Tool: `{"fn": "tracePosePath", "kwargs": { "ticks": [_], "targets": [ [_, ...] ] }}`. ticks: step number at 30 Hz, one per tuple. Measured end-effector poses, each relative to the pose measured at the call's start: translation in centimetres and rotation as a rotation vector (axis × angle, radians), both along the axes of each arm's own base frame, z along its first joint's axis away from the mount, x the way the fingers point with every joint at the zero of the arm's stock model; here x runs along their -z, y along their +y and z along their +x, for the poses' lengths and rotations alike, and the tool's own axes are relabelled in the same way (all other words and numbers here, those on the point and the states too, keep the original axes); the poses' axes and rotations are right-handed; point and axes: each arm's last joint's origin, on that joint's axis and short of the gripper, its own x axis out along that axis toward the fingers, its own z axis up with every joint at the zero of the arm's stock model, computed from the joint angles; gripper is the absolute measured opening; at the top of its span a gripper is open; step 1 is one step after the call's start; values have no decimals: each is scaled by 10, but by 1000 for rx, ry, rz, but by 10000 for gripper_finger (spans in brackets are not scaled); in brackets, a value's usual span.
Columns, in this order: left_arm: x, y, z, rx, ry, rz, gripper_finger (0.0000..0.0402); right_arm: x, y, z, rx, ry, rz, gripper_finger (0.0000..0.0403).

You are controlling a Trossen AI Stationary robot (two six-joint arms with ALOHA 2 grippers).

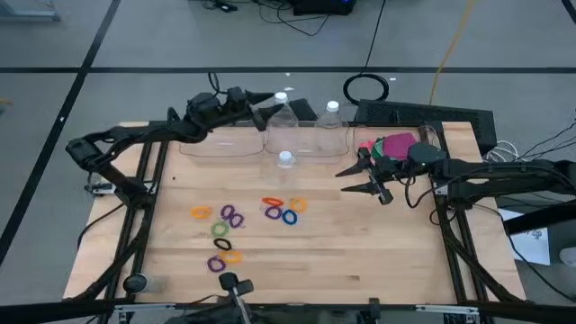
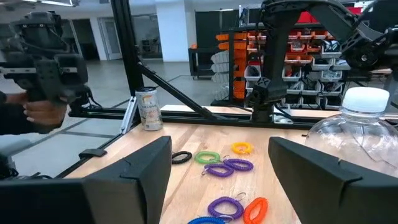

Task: Pick & Place Sports Items
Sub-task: Put the left plastic bottle into the middle transparent bin

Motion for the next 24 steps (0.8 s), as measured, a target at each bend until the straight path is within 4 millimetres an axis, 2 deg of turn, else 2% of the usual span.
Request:
{"fn": "tracePosePath", "kwargs": {
  "ticks": [6, 15, 24],
  "targets": [
    [-10, -3, -4, -18, 1, 55, 287, 0, 0, 0, 0, 0, 0, 196],
    [1, -4, -2, -31, 95, -9, 287, 0, 0, 0, 0, 0, 0, 196],
    [3, -15, 7, 8, 128, 19, 287, 0, 0, 0, 0, 0, 0, 196]
  ]
}}
